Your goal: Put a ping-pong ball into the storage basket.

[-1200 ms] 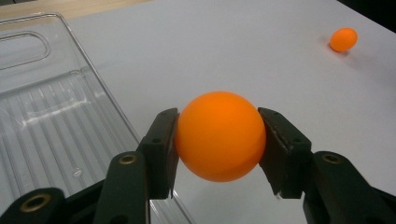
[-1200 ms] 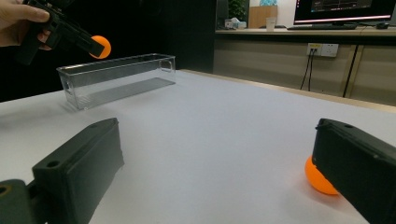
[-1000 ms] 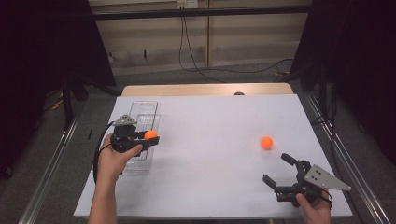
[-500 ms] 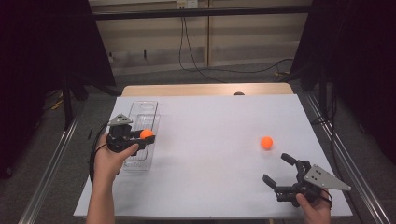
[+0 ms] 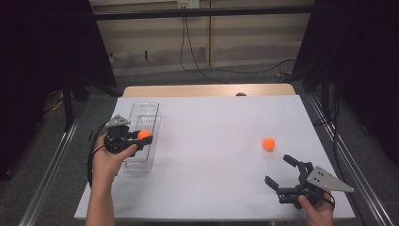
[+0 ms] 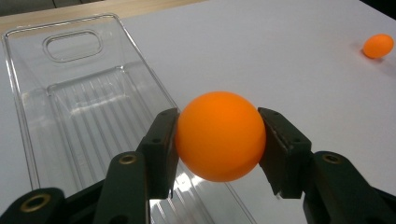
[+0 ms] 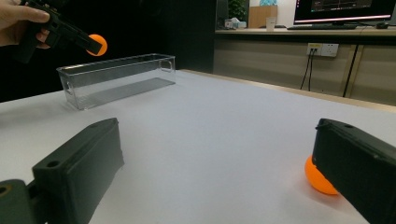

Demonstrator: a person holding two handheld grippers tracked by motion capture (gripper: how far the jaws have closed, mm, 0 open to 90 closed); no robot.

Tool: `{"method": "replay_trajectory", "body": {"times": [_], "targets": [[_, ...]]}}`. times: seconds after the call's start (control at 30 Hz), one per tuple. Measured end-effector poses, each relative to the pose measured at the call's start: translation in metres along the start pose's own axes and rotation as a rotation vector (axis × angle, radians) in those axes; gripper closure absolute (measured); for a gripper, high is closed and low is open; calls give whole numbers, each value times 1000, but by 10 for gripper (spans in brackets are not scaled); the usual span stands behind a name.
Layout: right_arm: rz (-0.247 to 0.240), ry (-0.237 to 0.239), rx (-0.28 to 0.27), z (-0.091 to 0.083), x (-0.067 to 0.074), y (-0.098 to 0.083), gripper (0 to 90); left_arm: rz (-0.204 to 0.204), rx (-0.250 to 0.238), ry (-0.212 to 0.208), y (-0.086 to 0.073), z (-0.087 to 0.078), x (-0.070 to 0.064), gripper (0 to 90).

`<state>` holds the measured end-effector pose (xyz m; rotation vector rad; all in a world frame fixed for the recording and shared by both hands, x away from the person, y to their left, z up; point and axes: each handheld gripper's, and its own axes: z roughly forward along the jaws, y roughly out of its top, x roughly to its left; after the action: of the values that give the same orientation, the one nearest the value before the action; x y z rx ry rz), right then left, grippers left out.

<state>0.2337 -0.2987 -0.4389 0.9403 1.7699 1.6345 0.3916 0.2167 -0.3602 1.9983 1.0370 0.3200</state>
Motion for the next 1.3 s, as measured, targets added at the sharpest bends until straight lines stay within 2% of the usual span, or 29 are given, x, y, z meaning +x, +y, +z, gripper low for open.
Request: {"method": "replay_trajectory", "body": {"times": [0.53,1.3], "targets": [[-1,1,0,0,0,0,10,-8,9,23,-3,1,5,509],[0,2,-1,0,0,0,10,-20,19,77,-9,4,13,509]]}}
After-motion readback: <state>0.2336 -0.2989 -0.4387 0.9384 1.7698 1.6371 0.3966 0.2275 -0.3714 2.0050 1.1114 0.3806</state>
